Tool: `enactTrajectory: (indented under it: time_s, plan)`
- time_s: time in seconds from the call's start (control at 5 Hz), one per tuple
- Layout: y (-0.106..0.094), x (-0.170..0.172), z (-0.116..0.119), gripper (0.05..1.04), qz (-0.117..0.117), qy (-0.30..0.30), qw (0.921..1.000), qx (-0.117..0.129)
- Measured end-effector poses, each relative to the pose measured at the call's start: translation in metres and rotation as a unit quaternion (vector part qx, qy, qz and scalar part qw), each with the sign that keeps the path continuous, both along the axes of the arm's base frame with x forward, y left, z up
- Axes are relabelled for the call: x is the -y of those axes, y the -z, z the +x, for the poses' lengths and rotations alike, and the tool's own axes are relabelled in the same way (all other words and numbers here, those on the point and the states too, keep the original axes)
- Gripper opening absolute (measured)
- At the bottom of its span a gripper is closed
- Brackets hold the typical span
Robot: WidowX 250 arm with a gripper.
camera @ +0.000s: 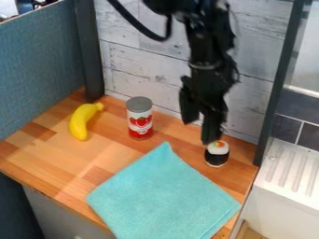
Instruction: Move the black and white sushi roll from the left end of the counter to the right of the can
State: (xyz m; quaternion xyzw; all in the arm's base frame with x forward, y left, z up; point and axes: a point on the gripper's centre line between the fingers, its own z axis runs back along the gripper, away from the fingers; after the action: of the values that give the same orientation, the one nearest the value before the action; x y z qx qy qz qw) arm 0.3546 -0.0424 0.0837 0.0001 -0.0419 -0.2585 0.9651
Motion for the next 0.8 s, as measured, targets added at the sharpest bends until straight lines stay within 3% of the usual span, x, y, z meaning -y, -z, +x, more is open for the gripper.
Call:
enactTrajectory:
  time_s: [0.4, 0.8]
  plan:
    - [-0.027, -0.051, -0.078, 1.004, 0.039, -0.103, 0.9933, -0.036]
    - [-0.030, -0.086, -0.114, 1.004, 0.015, -0.178, 0.9820, -0.061]
